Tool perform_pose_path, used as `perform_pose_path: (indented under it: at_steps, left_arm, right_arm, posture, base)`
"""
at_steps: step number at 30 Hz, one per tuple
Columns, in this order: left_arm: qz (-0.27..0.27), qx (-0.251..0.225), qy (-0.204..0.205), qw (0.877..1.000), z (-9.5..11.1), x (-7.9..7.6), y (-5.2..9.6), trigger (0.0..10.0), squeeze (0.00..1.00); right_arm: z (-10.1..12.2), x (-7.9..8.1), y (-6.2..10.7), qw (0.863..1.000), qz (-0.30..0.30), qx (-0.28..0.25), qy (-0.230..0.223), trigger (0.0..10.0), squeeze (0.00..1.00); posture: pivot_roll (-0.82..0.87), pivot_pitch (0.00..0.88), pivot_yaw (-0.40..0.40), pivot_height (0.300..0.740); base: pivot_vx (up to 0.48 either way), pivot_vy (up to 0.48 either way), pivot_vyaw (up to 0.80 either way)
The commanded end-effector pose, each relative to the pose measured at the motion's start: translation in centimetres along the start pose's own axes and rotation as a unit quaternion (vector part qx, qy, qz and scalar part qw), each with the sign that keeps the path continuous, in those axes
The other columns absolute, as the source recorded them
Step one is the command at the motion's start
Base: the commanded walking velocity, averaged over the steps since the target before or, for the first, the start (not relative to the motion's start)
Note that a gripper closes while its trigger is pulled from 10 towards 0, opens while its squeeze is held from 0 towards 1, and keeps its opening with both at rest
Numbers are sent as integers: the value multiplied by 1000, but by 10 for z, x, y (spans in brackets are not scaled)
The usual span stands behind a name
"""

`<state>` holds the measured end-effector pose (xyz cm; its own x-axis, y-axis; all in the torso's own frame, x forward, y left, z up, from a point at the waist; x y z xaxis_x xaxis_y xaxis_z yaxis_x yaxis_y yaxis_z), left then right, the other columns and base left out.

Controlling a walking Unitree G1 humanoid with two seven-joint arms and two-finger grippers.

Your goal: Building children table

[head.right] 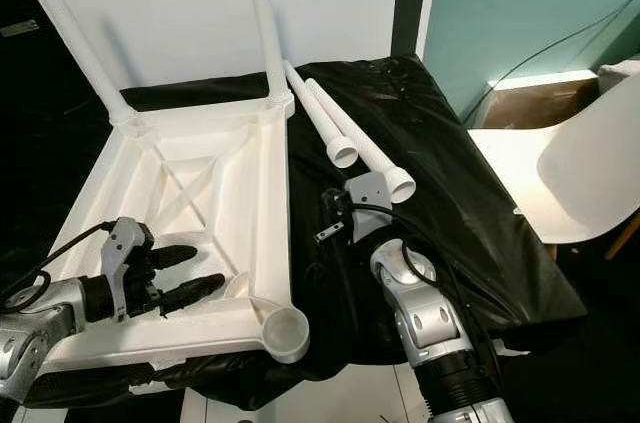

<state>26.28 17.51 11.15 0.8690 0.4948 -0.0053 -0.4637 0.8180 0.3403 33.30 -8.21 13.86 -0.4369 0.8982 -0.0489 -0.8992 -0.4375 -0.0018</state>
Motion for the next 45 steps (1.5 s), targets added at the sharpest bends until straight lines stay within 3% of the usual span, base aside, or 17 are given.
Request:
perform_pose_path:
  at_steps: [1, 12, 17, 21, 22, 24, 26, 27, 28, 37, 39, 45]
  left_arm:
    - [-203, -5, 0, 979, 2, -39, 13, 10000, 0]
    - [-246, 38, -2, 968, -14, -55, 14, 10000, 0]
    - [-263, 94, -25, 960, -31, -60, 14, 10000, 0]
    - [-217, 109, -61, 968, -38, -48, -6, 9843, 0]
    - [-189, 110, -76, 973, -39, -42, -16, 6627, 0]
    - [-189, 110, -76, 973, -39, -42, -16, 6627, 0]
    - [-159, 116, -97, 976, -43, -35, -26, 2863, 0]
    - [-159, 116, -97, 976, -43, -35, -26, 2863, 0]
    - [-147, 120, -106, 976, -45, -32, -29, 0, 0]
    - [-60, 134, -134, 980, -52, -10, -50, 0, 0]
    - [-11, 125, -143, 982, -48, 4, -59, 0, 0]
    - [17, 111, -145, 983, -41, 13, -69, 431, 0]
  right_arm:
    - [1, 1, -2, 1000, 5, -2, 5, 10000, 0]
    - [2, -1, -1, 1000, 5, -1, 8, 10000, 0]
    - [2, 0, -2, 1000, 7, -1, 8, 10000, 0]
    - [2, 1, -2, 1000, 7, -2, 7, 10000, 0]
    - [2, 0, -2, 1000, 6, -2, 6, 10000, 0]
    - [2, 0, -2, 1000, 6, -2, 6, 10000, 0]
    - [2, -1, -2, 1000, 5, -2, 6, 10000, 0]
    - [2, -1, -2, 1000, 5, -2, 6, 10000, 0]
    - [2, -1, -2, 1000, 4, -2, 6, 10000, 0]
    - [3, -1, -1, 1000, 4, -4, 5, 10000, 0]
    - [3, 0, -1, 1000, 6, -4, 5, 10000, 0]
    - [3, 2, -2, 1000, 8, -4, 3, 10000, 0]
  posture:
    - [-47, 0, 66, 740]
    - [-49, 0, 58, 740]
    - [-46, 0, 57, 740]
    - [-53, 0, 60, 740]
    - [-55, 0, 62, 740]
    - [-55, 0, 62, 740]
    - [-59, 0, 63, 740]
    - [-59, 0, 63, 740]
    - [-59, 0, 63, 740]
    - [-59, 0, 60, 740]
    - [-56, 0, 59, 740]
    - [-52, 0, 59, 740]
  base:
    - [0, 0, 0]
    - [0, 0, 0]
    - [0, 0, 0]
    - [0, 0, 0]
    - [0, 0, 0]
    - [0, 0, 0]
    - [0, 0, 0]
    - [0, 0, 0]
    - [0, 0, 0]
    - [0, 0, 0]
    - [0, 0, 0]
    - [0, 0, 0]
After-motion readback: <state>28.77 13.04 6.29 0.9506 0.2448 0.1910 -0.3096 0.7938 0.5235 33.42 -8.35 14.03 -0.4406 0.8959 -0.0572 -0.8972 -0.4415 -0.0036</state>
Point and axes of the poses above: a point about 5 cm out from each wrist's last joint towards the gripper, its own y axis pointing back from the gripper into the wrist, its own z axis along the axis of the wrist's last joint, x = y × z, the point moved 4 cm from there along -y, pointing out of the wrist towards the gripper, and after that the axes turned 6 degrees about -y, right-handed, at the moved point
